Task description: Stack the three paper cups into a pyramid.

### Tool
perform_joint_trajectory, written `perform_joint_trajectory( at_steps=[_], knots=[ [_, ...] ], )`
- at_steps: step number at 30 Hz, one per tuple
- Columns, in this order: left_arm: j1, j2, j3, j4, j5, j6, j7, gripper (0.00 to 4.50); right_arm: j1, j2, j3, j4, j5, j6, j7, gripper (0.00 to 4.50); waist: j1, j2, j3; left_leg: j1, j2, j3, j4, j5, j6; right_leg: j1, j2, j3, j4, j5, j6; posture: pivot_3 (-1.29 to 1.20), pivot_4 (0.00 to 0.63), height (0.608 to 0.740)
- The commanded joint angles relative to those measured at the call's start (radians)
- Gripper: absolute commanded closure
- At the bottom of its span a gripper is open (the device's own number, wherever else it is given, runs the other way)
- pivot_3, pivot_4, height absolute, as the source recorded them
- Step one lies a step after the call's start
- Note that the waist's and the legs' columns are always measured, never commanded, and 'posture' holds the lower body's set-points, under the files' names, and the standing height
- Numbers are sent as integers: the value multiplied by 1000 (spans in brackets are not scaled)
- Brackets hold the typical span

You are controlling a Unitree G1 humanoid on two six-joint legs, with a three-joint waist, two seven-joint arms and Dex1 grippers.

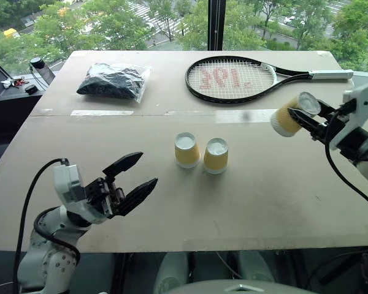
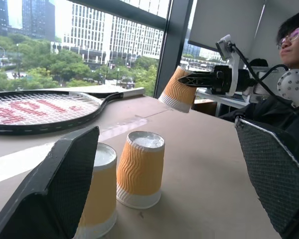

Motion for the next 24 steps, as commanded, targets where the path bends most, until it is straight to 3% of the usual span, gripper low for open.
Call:
perform_joint_trajectory(
  at_steps=[1,10,24],
  knots=[
    [57,26,114,58,-67,-38,-110,0,-123,-4,75,-81,113,111,3,2367,7,-1,0,-1,0,-1,0,0,0,0,0,-2,-1,0,0,0,150,740],
    [76,103,208,142,-148,53,-179,0,-332,74,278,-44,105,165,-8,2367,12,-5,1,-2,-3,-3,0,0,0,0,-6,-4,-1,0,0,0,150,740],
    [54,155,236,215,-135,73,-284,0,-351,159,443,17,-76,83,-4,2367,9,-5,0,-3,-3,-2,-1,0,0,-3,-5,-4,0,0,0,0,150,740]
  ],
)
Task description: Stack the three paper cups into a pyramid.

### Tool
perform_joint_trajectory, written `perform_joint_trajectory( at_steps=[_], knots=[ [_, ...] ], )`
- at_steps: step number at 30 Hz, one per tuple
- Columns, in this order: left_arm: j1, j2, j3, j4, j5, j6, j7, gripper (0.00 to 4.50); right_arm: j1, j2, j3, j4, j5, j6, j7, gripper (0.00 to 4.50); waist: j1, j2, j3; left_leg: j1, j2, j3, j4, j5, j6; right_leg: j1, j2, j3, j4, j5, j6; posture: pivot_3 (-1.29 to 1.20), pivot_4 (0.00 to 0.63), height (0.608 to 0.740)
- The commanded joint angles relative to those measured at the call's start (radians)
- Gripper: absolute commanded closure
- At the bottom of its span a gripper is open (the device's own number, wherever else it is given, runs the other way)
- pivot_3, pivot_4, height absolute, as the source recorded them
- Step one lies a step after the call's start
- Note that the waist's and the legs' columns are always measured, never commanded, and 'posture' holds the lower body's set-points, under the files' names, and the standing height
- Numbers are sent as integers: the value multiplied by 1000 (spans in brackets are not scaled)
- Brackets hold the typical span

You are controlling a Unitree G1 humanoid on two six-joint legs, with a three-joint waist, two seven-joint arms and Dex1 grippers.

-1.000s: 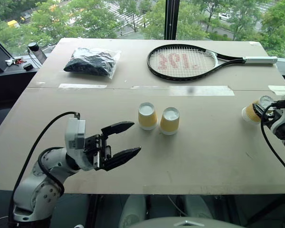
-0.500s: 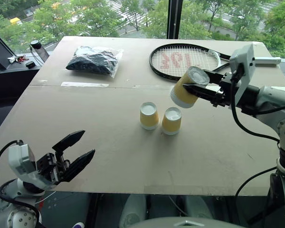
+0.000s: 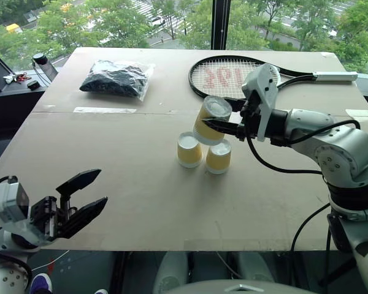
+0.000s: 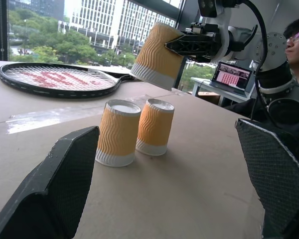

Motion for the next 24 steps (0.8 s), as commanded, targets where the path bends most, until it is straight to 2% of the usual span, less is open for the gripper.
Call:
perform_joint_trajectory(
  at_steps=[1,7,19,21,22,24],
  knots=[
    [-7,23,36,18,-7,-3,-26,0,-19,22,10,-10,-30,-25,3,2367,0,0,0,0,0,0,0,0,0,0,0,0,0,0,0,0,150,740],
    [-19,32,28,23,1,1,-27,0,-3,33,65,7,-106,-45,16,2367,-1,0,0,0,0,0,0,0,0,-1,0,0,0,0,0,0,150,740],
    [-9,19,21,-30,7,12,7,0,-3,24,98,5,-134,-2,72,2367,-2,0,0,0,0,0,-1,0,0,-1,-1,0,0,0,0,0,150,740],
    [-7,16,20,-35,9,11,11,0,-1,14,106,3,-138,4,87,1355,-2,-1,0,0,0,0,-2,0,0,-1,-1,0,0,0,0,0,150,740],
    [-6,14,18,-38,10,11,13,0,0,9,109,4,-142,5,93,1033,-2,-1,-1,0,0,0,-2,0,0,-1,-1,0,0,0,0,0,150,740],
    [-2,8,14,-47,12,9,19,0,0,3,109,9,-152,0,97,63,-3,-1,-1,0,0,0,-2,0,0,-1,-2,0,0,0,0,0,150,740]
  ],
)
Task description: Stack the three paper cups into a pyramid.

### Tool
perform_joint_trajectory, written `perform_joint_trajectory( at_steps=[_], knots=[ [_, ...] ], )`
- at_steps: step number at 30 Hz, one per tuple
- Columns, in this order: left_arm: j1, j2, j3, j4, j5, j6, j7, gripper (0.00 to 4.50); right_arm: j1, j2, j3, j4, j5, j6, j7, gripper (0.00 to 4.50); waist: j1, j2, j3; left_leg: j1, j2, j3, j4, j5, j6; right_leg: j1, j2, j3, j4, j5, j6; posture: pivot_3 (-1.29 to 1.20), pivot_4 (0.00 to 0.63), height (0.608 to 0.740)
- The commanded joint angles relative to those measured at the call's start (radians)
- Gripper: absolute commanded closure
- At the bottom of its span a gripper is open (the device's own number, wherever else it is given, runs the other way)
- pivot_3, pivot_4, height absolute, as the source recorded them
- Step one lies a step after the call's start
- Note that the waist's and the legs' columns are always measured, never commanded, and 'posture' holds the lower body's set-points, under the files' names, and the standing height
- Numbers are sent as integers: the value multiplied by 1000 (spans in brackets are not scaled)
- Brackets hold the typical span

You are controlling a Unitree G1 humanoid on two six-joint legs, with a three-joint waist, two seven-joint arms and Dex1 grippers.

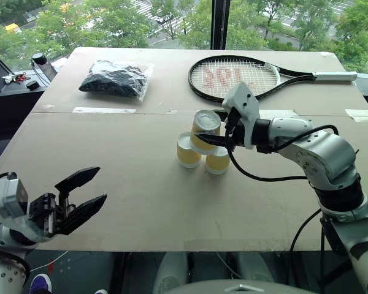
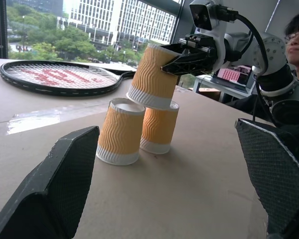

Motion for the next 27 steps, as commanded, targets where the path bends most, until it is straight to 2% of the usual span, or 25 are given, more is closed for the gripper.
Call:
perform_joint_trajectory(
  at_steps=[1,7,15,19,24,27],
  knots=[
    [9,-8,11,-42,-5,-5,10,0,-7,-8,-8,-19,-17,-8,14,17,0,0,0,0,0,0,0,0,0,0,0,0,0,0,0,0,150,740],
    [19,-24,-2,-72,-7,1,34,0,-21,-29,-81,-44,0,-29,39,17,0,0,0,0,0,0,0,0,0,0,0,0,0,0,0,0,150,740],
    [29,-55,-71,-171,27,40,191,0,159,-224,-286,-180,127,-68,204,17,5,-1,0,-1,-1,-1,-1,0,0,0,-4,-2,-2,0,0,0,150,740],
    [52,-66,-107,-213,95,37,275,0,363,-275,-406,-224,152,-128,238,17,3,-1,0,-1,-1,-1,-1,0,0,1,-3,-2,-1,0,0,0,150,740],
    [94,-56,-124,-216,187,16,331,0,703,-244,-566,-268,137,-244,232,17,9,-1,-1,-1,-1,0,-1,0,0,1,-3,-2,-2,0,0,0,150,740],
    [101,-25,-128,-193,236,26,355,0,942,-236,-631,-263,55,-388,287,17,14,-1,-1,0,-1,0,-1,0,0,2,-2,-2,-1,0,0,0,150,740]
  ],
)
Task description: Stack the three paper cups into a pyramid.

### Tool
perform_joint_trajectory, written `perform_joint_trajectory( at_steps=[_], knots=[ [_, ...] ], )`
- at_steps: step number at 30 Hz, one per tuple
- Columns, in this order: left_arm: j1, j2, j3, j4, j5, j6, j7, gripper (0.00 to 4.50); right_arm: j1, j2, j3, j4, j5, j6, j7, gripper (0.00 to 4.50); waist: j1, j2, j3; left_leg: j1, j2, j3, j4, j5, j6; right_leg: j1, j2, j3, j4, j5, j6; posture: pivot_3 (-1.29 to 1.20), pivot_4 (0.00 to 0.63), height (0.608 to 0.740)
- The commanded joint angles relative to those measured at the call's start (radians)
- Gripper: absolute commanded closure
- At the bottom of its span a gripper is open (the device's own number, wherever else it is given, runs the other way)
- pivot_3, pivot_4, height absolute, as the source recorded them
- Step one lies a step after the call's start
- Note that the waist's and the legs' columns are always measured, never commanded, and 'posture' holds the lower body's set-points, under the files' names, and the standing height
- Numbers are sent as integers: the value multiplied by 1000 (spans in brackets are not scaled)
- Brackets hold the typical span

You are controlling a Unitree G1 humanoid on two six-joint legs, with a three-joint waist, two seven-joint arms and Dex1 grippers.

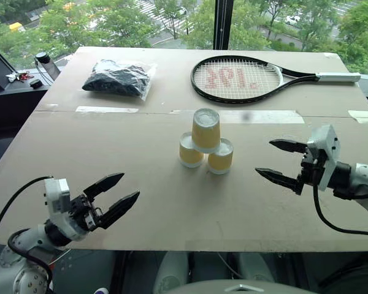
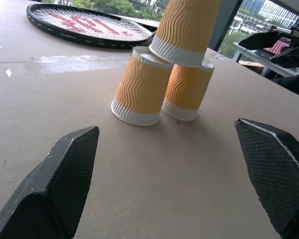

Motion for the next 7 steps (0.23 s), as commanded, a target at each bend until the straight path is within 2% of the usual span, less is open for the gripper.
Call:
perform_joint_trajectory(
  at_steps=[1,7],
  knots=[
    [3,41,11,7,55,2,35,0,200,10,-91,-9,-91,-190,55,17,5,0,0,1,0,0,0,0,0,2,0,0,0,0,0,0,150,740],
    [-30,72,-25,43,82,18,39,0,343,62,-98,80,-173,-373,55,17,-5,-1,-1,8,1,1,1,0,0,7,3,2,0,0,0,0,150,740]
  ],
)
